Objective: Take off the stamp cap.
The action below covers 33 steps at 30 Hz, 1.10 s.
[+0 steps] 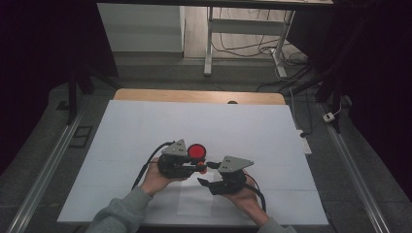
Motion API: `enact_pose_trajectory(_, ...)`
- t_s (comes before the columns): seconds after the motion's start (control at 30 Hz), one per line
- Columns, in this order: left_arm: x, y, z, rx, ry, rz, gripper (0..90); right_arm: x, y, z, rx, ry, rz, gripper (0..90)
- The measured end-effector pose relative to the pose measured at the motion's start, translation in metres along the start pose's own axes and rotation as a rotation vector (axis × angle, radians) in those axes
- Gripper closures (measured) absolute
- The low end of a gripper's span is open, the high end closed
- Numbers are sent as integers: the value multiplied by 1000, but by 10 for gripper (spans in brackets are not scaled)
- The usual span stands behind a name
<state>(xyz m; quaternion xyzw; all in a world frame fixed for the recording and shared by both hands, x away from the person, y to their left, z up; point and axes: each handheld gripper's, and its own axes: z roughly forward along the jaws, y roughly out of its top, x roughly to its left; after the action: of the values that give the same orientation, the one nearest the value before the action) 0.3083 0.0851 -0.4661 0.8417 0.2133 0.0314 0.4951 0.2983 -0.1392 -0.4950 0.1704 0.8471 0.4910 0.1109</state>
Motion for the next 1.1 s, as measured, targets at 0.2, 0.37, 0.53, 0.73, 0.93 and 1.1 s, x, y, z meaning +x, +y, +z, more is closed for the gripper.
enact_pose_trajectory(0.2,0,0,-1,1,1,1,721,-1,2,3,2,-13,14,439)
enact_pose_trajectory(0.37,0,0,-1,1,1,2,721,0,3,5,-3,-12,17,483)
enact_pose_trajectory(0.53,0,0,0,2,-1,3,721,0,3,6,4,-4,20,537)
enact_pose_trajectory(0.73,0,0,0,3,0,5,721,-1,3,6,-3,3,25,588)
enact_pose_trajectory(0.93,0,0,0,0,-1,6,722,-2,3,5,-8,4,29,629)
enact_pose_trajectory(1.1,0,0,-1,0,-1,6,721,-2,3,5,-7,4,28,635)
